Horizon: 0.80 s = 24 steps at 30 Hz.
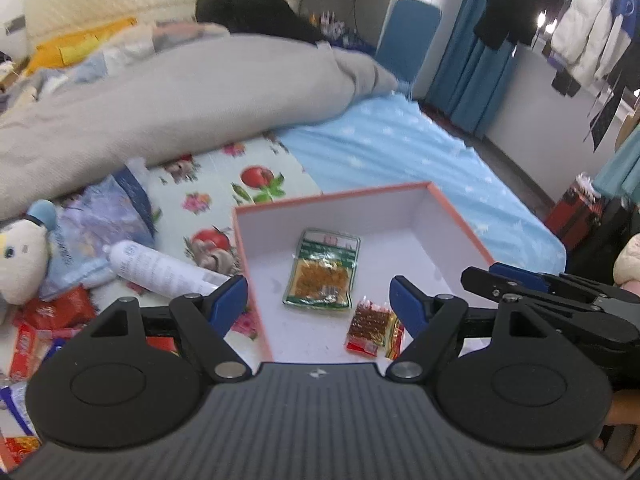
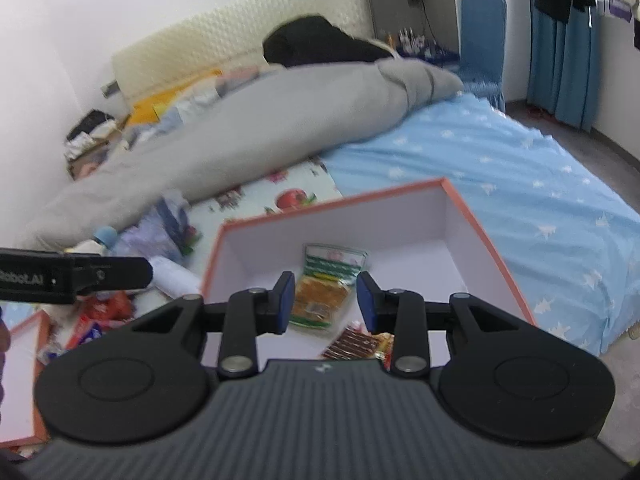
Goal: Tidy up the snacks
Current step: 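Withdraw both tools from the box back over the snack pile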
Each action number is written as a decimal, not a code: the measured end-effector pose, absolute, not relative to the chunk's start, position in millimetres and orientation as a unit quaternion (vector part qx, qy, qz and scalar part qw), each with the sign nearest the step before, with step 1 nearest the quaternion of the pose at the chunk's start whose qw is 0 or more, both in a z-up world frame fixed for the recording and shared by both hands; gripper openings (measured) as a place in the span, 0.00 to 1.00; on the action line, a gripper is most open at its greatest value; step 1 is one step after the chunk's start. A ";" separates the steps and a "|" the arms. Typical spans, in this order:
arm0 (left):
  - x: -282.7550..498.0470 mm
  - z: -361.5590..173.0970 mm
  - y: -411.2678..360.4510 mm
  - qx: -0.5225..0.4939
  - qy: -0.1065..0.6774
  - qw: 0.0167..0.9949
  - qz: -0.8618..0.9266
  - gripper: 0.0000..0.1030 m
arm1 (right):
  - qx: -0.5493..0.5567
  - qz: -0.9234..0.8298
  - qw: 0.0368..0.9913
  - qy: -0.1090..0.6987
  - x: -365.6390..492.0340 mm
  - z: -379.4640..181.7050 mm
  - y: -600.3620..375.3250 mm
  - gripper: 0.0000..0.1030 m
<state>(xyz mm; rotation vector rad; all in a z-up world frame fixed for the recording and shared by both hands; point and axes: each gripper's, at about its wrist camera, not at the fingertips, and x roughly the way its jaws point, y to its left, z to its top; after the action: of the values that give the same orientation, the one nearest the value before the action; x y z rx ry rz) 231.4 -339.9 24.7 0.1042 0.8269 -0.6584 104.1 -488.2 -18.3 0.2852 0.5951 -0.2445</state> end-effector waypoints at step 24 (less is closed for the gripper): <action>131.3 75.0 -167.1 0.002 0.323 0.913 -0.250 0.79 | 0.106 -0.045 0.969 0.220 40.5 29.1 -364.0 0.36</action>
<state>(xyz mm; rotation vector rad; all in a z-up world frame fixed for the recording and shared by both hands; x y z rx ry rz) 131.3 -167.1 75.1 0.0033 0.6661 -0.5160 40.5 -364.0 29.1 0.2145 0.4441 -0.0901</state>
